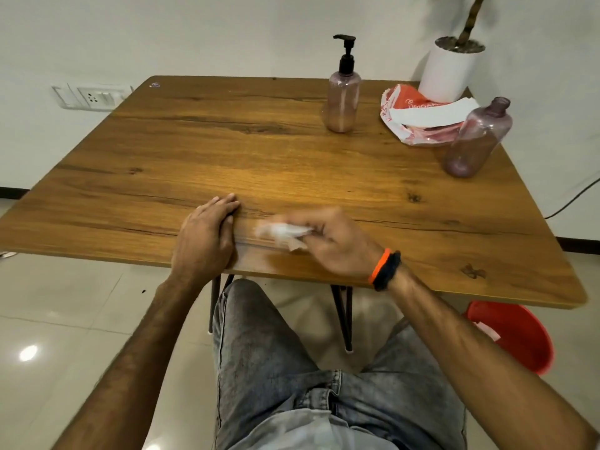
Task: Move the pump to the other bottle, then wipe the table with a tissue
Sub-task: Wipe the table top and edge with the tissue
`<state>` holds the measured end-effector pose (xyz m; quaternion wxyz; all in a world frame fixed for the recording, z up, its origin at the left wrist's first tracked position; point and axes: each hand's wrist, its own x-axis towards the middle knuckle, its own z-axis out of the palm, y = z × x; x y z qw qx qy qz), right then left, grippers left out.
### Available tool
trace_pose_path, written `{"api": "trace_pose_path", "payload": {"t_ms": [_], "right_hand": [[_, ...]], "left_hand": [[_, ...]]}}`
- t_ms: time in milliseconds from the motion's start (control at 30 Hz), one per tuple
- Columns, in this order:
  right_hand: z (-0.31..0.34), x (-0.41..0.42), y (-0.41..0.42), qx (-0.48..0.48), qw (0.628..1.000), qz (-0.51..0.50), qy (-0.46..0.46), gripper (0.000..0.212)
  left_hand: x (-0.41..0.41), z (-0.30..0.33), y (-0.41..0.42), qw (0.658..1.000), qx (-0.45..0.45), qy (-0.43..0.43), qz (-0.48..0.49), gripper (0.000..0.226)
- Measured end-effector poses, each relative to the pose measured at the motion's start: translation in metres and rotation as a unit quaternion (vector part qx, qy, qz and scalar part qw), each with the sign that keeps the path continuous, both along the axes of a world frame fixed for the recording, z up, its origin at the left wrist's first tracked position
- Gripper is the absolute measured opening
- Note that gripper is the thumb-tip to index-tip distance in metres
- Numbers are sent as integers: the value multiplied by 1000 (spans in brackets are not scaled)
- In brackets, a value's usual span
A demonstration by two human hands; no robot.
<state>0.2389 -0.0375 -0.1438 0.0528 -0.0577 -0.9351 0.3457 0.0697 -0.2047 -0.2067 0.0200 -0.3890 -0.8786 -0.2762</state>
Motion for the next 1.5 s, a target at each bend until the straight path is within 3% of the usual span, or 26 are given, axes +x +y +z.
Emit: {"api": "trace_pose_path", "payload": {"t_ms": [100,200,333,533,633,733,767,800,867,900,1033,1200,1500], "right_hand": [[-5,-23,19,37,987,-111,115,48],[-5,-42,30,74,984,-140,83,52],[-23,-57,26,144,986,-81,-34,51],[-40,-14,0,101,993,-24,-55,51],[-41,19,-27,73,994,83,-10,57],[-19,36,-27,-1,994,106,32,60],[-9,41,-24,45,990,115,66,58],[3,43,-20,113,977,85,157,48],[15,43,-14,50,967,-7,250,38],[9,34,0,90,950,-19,297,42],[-5,-18,57,82,982,-139,94,53],[-35,-26,52,137,984,-101,-46,51],[-45,41,-19,65,997,40,-4,59]], "left_hand": [[1,1,0,1000,-1,-3,5,38],[4,3,-1,1000,1,-3,7,39],[4,4,-1,1000,4,-3,5,38],[4,2,0,1000,6,-1,9,38],[3,1,0,1000,7,2,11,38],[3,0,-1,1000,6,6,8,37],[3,1,0,1000,6,5,7,37],[3,1,0,1000,5,5,6,38],[3,0,0,1000,5,5,6,38],[3,0,0,1000,4,4,7,38],[2,-1,-1,1000,0,6,5,38],[1,-2,-1,1000,7,12,4,38],[2,-3,0,1000,0,18,13,37]]}}
